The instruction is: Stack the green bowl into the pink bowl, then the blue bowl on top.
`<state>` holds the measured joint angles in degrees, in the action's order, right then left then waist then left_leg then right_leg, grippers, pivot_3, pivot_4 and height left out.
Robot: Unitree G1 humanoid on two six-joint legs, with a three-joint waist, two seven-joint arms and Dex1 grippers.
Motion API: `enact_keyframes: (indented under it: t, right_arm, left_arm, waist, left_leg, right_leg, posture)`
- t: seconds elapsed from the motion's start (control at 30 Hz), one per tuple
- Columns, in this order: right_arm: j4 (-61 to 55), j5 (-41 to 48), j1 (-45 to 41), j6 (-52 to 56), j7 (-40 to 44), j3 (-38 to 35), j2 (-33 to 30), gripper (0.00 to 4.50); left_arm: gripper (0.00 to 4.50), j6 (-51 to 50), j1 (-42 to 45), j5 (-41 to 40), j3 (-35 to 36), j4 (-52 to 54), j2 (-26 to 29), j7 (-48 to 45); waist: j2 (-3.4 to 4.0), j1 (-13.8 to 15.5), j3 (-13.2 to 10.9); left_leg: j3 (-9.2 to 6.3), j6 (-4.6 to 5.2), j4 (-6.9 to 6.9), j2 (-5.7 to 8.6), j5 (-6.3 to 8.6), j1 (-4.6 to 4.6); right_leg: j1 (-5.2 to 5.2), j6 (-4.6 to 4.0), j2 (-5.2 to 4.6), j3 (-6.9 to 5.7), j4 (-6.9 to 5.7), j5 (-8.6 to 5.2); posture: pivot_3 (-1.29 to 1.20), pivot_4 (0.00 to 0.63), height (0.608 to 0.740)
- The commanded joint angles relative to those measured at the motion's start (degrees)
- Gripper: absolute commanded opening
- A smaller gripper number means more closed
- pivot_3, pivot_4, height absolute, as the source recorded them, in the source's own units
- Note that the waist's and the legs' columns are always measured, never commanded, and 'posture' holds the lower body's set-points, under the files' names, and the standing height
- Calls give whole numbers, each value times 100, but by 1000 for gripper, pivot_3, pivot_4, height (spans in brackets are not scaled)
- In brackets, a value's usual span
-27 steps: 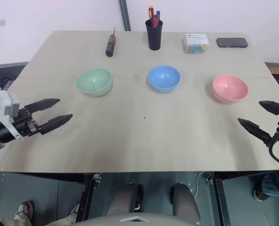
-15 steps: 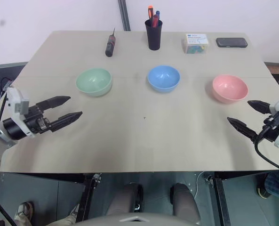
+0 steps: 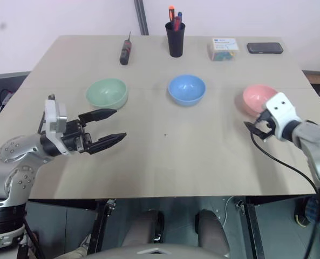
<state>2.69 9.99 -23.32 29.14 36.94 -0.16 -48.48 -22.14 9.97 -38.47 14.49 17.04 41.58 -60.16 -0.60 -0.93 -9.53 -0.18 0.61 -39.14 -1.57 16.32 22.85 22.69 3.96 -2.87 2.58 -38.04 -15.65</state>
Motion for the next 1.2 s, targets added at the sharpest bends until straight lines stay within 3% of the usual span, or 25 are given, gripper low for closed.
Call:
enact_keyframes:
  t: [0.03, 0.07, 0.17, 0.3, 0.43, 0.47, 0.6, 0.77, 0.93, 1.13, 1.2]
  right_arm:
    - [1144, -518, -689, -619, 153, 406, 176, 4500]
    - [1397, -610, -840, -746, 180, 469, 224, 4500]
    - [2203, -832, -1342, -1123, 236, 580, 353, 3667]
    - [2592, -958, -1648, -1418, 410, 603, 403, 2077]
    - [2454, -971, -1669, -1412, 606, 569, 436, 155]
    - [2310, -958, -1637, -1367, 660, 559, 439, 42]
    - [1638, -936, -1450, -1160, 768, 525, 435, 42]
    - [-1325, -337, -354, 187, 1318, 587, 236, 42]
    - [-3536, 27, 438, 1299, 1181, 887, 329, 42]
    - [-3515, -642, 308, 1305, 580, 1941, 852, 42]
    - [-3254, -738, 212, 1259, 504, 2007, 931, 811]
  left_arm:
    - [4453, 126, 112, -115, -22, 304, -92, 36]
    - [4453, 138, 102, -93, -40, 329, -105, 33]
    - [4500, 184, 38, -42, -91, 409, -189, 108]
    - [4500, 239, 15, 7, -168, 475, -342, 258]
    - [4500, 275, 31, 45, -227, 477, -447, 352]
    - [4500, 287, 31, 56, -245, 467, -466, 360]
    - [4500, 342, 33, 99, -254, 350, -498, 356]
    - [4500, 469, 104, 207, -224, -7, -518, 357]
    - [4500, 607, 106, 294, -302, -168, -545, 285]
    - [4500, 659, 145, 383, -497, -209, -696, 290]
    - [4500, 658, 165, 394, -524, -210, -711, 285]
  waist:
    - [0, 7, 0]
    - [0, 5, 0]
    - [5, 14, -3]
    - [5, 10, -3]
    - [5, 8, -3]
    - [5, 7, -3]
    - [5, 7, -3]
    - [6, 33, -3]
    - [6, 19, -3]
    - [2, 15, -1]
    - [2, 16, -1]
  left_leg:
    - [-1, 0, 0, 0, 0, 0]
    - [-3, 0, 2, 0, 0, 3]
    - [-2, -1, 5, 0, 0, 5]
    - [-4, 0, 5, 5, 1, 9]
    - [-6, 1, 4, 4, 1, 6]
    - [-6, 1, 4, 4, 0, 6]
    - [-6, 1, 3, 4, 1, 6]
    - [-17, 1, 5, 2, 1, 10]
    - [-29, 2, 1, 4, 2, 17]
    - [-29, 1, -8, 6, 0, -2]
    - [-27, 0, -11, 6, -1, -3]
  right_leg:
    - [1, 0, 0, 0, -1, 0]
    - [2, 0, 0, -4, -1, 0]
    - [5, -1, -2, -3, 2, 0]
    - [5, 0, -10, -5, 6, 0]
    - [4, 0, -8, -6, 0, 0]
    - [4, 0, -8, -6, -2, 0]
    - [4, 0, -9, -5, -3, 0]
    - [4, 0, -8, -13, -1, 0]
    - [3, 0, -12, -22, 1, 0]
    - [-9, 1, -6, -21, -10, 1]
    - [-7, 1, -6, -19, -16, 1]
  posture:
    - [0, 150, 740]
    - [0, 150, 740]
    - [0, 150, 740]
    - [0, 150, 740]
    - [0, 150, 740]
    - [0, 150, 740]
    - [0, 150, 740]
    - [0, 150, 740]
    - [0, 150, 740]
    - [0, 150, 740]
    - [0, 150, 740]
